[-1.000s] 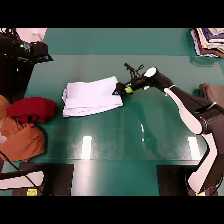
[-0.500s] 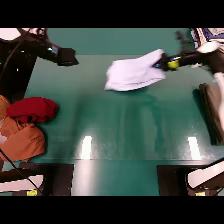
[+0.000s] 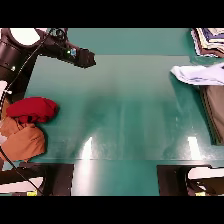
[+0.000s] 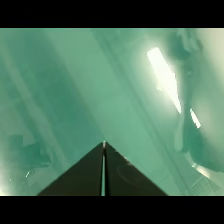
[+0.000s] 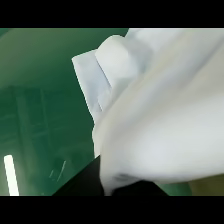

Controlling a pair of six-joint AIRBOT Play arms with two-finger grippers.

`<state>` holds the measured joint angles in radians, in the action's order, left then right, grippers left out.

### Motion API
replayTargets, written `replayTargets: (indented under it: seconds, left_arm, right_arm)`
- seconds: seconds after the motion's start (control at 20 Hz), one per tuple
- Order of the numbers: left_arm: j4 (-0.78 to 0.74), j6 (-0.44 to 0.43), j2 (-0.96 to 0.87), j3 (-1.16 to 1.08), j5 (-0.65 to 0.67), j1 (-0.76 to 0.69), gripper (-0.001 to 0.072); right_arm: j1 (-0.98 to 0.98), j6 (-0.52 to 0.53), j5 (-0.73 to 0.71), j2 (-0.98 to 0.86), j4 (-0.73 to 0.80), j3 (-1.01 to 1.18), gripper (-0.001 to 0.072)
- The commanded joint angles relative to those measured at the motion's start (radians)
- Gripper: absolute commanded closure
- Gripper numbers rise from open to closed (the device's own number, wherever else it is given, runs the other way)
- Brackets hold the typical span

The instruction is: Fold the shirts.

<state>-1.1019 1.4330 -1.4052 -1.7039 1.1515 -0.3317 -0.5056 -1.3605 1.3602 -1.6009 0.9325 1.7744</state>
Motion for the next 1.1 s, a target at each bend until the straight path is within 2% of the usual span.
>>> replayTargets:
  seconds: [0.0, 0.45, 0.7, 1.05]
  left_arm:
    - [0.003, 0.003, 0.000, 0.000, -0.009, -0.011, 0.0681]
    - [0.003, 0.007, 0.000, 0.000, -0.008, -0.011, 0.0682]
    - [0.003, 0.006, 0.000, 0.000, -0.007, -0.011, 0.0681]
    - [0.002, -0.001, 0.000, 0.000, -0.007, -0.011, 0.0681]
  right_arm:
    - [-0.115, 0.000, -0.002, 0.009, 0.006, 0.002, 0.0700]
    - [-0.143, 0.043, 0.055, 0.020, 0.008, 0.286, 0.0700]
    - [-0.206, 0.071, 0.051, 0.142, 0.038, 0.127, 0.0699]
    - [-0.448, 0.118, 0.091, 0.362, 0.041, -0.226, 0.0698]
